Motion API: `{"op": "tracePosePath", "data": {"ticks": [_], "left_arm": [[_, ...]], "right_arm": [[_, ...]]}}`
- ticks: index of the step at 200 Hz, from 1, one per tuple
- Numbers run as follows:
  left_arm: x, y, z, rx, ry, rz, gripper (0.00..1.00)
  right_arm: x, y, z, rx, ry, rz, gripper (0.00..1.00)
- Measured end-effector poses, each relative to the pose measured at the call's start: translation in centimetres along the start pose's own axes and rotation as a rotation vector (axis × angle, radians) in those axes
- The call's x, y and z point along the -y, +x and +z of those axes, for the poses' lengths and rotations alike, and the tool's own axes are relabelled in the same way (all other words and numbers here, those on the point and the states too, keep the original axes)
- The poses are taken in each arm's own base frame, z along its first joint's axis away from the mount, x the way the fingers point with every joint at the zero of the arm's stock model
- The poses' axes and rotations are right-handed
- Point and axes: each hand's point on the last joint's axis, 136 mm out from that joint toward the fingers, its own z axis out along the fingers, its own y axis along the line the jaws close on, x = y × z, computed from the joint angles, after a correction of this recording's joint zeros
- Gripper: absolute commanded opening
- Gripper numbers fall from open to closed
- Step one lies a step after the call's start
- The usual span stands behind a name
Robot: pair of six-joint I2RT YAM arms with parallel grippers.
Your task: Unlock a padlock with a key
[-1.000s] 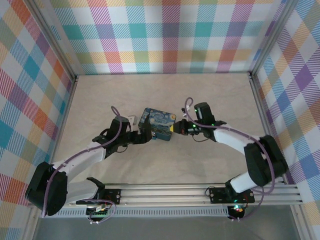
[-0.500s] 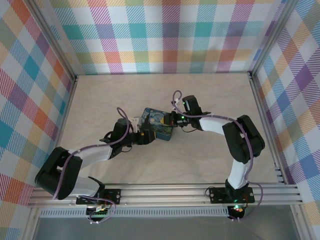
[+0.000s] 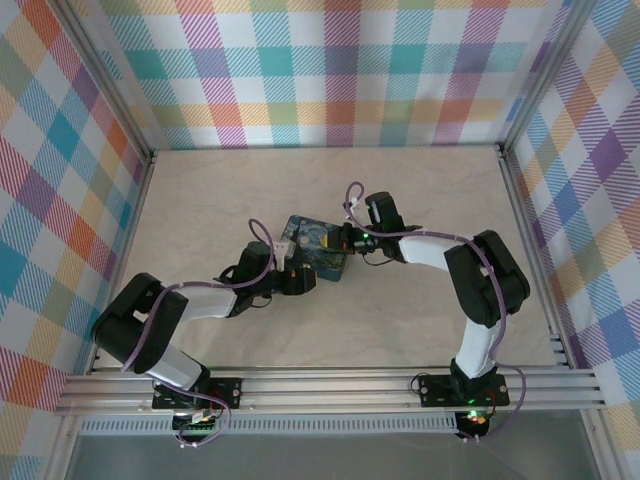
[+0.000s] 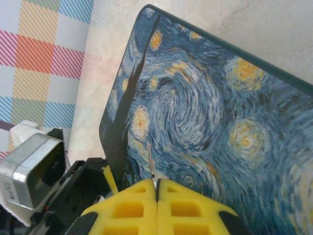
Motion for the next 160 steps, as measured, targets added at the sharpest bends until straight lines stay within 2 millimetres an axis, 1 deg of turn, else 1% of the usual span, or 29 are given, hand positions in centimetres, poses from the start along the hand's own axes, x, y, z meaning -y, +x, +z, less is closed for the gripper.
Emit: {"op": "tracePosePath", "data": {"ticks": [41,64,95,137,160], "left_arm": [[-0.3,0.0,0.7,0.016,-0.021,0.038,0.65],[-1.0,0.2,1.1,0.017,-0.044,0.046,0.63],[-1.1,-0.1,1.2,0.033,-0.059,0.07,0.62],[-1.3,-0.1,1.6,0.029,-0.067,0.085,0.52],[-1.0,-0.2,1.9,0.025,-0.061,0.093,0.47]], "right_arm": [[0.0,0.0,0.0,0.001,-0.002,-0.002,0.0],[0.0,0.0,0.0,0.001,-0.002,-0.002,0.0],[-0.1,0.0,0.1,0.002,-0.003,-0.005,0.0],[-0.2,0.1,0.1,0.001,-0.005,-0.008,0.0],[-0.2,0.1,0.1,0.002,-0.005,-0.009,0.0]]}}
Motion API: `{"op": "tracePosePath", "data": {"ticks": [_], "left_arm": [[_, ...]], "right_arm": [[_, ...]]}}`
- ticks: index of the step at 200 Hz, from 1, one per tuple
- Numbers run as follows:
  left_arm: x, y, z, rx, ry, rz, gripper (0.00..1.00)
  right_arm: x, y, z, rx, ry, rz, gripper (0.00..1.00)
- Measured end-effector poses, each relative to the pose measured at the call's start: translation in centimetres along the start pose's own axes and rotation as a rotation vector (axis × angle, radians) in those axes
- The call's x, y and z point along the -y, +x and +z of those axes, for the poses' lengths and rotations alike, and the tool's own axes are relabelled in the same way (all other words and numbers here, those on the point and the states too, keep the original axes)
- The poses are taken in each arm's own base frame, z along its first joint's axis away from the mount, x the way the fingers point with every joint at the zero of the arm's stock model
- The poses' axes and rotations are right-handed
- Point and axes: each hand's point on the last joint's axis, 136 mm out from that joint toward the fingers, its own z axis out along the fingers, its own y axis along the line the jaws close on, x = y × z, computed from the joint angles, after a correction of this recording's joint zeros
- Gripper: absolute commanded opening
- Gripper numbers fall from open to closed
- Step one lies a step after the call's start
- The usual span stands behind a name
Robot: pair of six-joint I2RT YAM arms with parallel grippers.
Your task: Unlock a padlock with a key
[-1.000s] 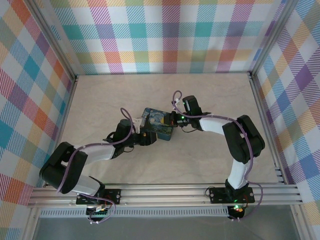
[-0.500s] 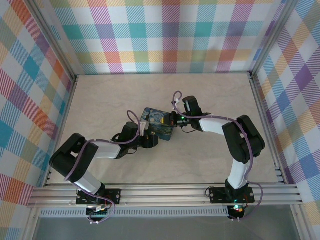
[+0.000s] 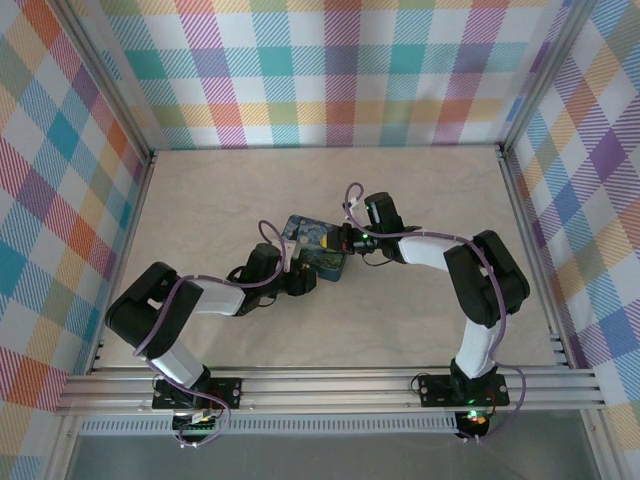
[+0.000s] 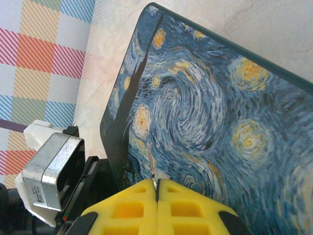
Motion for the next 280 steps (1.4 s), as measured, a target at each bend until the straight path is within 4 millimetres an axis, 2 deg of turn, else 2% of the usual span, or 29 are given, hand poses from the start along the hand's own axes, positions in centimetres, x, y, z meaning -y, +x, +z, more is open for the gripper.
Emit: {"op": "tracePosePath", "data": {"ticks": [54,202,280], "left_arm": [[1.1,0.0,0.4,-0.002,0.017,0.016,0.46],[0.2,-0.5,0.5,0.041,-0.052,-0.224,0.38],[-0.3,-0.5,0.5,0.052,-0.072,-0.279,0.33]], "right_arm": [[0.0,0.0,0.0,0.002,0.0,-0.002,0.0],[-0.4,0.0,0.6,0.02,0.012,-0.003,0.0],[-0.5,0.0,0.8,0.036,0.01,-0.009,0.0]]}}
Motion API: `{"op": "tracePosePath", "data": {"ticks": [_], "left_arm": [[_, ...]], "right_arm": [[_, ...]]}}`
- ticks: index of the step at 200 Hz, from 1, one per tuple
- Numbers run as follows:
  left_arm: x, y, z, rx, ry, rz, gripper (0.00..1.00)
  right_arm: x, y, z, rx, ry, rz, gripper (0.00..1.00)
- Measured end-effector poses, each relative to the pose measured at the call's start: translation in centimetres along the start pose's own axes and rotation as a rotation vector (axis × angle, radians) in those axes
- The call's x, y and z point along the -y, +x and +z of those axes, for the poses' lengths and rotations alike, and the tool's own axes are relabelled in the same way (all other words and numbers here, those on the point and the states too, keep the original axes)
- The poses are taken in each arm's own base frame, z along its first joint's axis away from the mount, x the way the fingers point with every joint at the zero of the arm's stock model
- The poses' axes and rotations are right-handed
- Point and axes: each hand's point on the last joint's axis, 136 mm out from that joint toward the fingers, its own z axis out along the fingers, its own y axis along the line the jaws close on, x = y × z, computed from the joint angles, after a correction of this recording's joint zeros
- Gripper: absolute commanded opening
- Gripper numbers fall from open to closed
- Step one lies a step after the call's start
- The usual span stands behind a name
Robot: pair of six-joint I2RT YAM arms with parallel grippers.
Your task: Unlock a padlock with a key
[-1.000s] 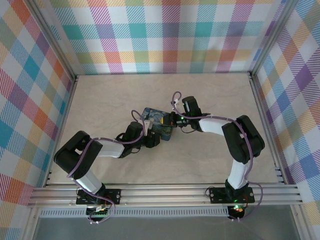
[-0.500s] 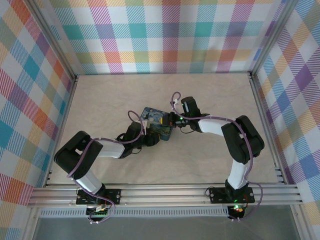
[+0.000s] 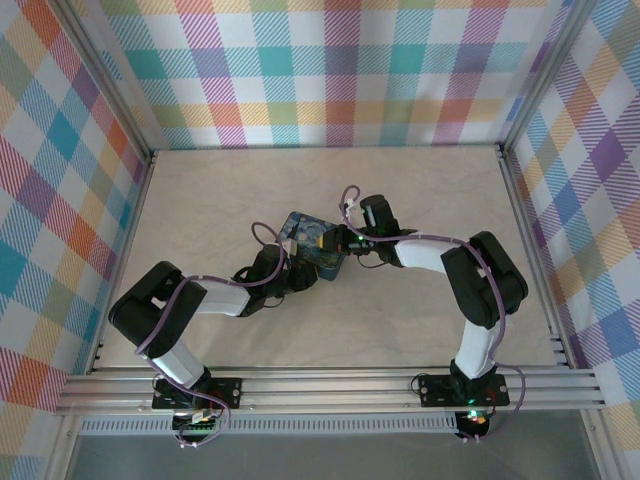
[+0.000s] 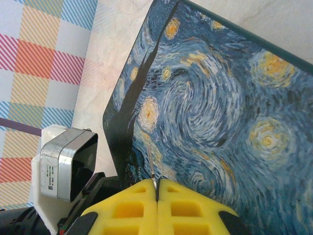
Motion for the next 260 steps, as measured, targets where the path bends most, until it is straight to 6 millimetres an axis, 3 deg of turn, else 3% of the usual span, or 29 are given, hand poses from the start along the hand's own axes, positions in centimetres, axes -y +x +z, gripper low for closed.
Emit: {"op": "tracePosePath", "data": {"ticks": [120,142,174,216,260], "left_arm": [[0.1,-0.2,0.0,0.006,-0.002,-0.066,0.22],[0.4,-0.3,-0.2,0.003,0.011,-0.093,0.21],[1.7,-0.5,-0.6,-0.018,0.044,-0.141,0.2],[4.6,-1.6,-1.7,-0.046,0.119,-0.196,0.2],[5.9,-1.2,-3.0,-0.101,0.142,-0.225,0.19]], "right_arm": [[-0.6,0.6,-0.4,-0.009,0.023,-0.036,0.0],[-1.6,0.4,-1.4,0.009,0.034,-0.089,0.0],[-3.4,0.3,-4.6,0.084,0.05,-0.198,0.0],[-3.1,3.3,-8.2,0.125,0.082,-0.302,0.0],[-1.9,7.1,-9.2,0.1,0.107,-0.37,0.0]]}}
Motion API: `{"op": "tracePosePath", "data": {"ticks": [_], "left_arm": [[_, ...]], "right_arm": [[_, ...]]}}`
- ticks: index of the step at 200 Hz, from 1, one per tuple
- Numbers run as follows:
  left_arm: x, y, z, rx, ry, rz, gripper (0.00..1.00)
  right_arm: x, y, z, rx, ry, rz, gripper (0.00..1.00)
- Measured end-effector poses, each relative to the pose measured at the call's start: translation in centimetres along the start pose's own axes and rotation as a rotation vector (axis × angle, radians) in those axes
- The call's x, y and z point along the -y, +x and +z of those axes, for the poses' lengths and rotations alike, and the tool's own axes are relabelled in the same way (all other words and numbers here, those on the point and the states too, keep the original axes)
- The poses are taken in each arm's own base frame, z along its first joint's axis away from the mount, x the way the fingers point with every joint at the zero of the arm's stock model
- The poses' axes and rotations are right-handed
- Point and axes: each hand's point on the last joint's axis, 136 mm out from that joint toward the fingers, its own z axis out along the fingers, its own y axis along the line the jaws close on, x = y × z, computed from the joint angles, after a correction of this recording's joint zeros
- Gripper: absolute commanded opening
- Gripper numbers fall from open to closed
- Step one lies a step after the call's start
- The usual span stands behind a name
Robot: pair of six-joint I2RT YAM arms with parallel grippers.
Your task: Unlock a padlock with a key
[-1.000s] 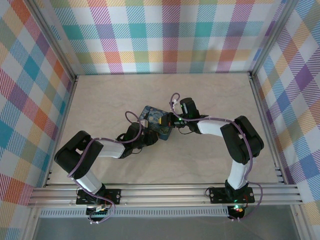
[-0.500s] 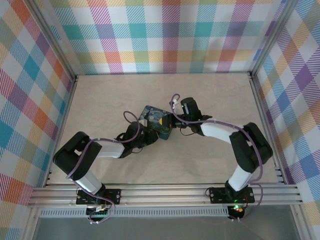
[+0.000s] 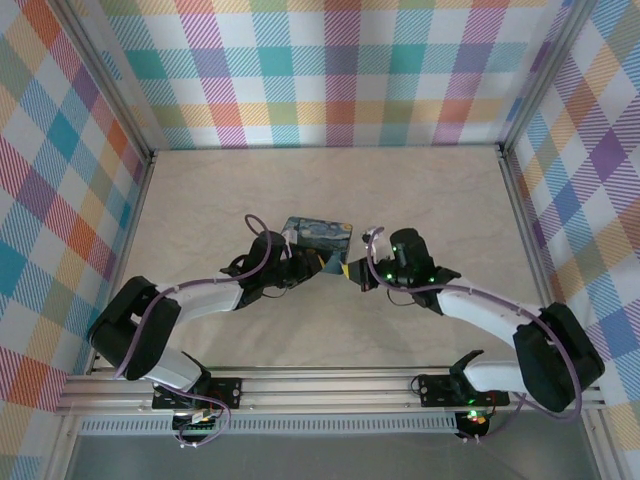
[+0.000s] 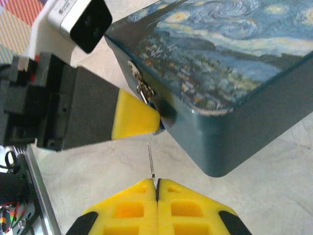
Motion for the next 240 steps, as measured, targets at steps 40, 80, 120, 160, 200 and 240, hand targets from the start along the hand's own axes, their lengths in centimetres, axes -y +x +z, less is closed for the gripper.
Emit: {"op": "tracePosePath", "data": {"ticks": [40,80,120,160,200,240], "left_arm": [[0.2,0.7,-0.4,-0.039,0.0,-0.02,0.18],[0.6,1.0,-0.8,-0.059,0.007,-0.045,0.18],[0.7,1.0,-0.9,-0.067,0.009,-0.091,0.18],[0.8,1.0,-1.0,-0.071,0.012,-0.116,0.18],[0.9,1.1,-1.0,-0.08,0.017,-0.122,0.18],[0.9,1.2,-1.0,-0.084,0.019,-0.122,0.18]], "right_arm": [[-0.4,2.2,0.1,-0.018,-0.002,-0.044,0.0],[-1.1,3.4,1.3,-0.04,0.0,-0.096,0.0],[-1.0,4.6,2.5,-0.069,0.014,-0.112,0.0],[-0.5,5.2,3.0,-0.088,0.024,-0.108,0.0],[-0.5,4.9,3.2,-0.082,0.025,-0.125,0.0],[-0.9,3.6,3.3,-0.058,0.026,-0.141,0.0]]}}
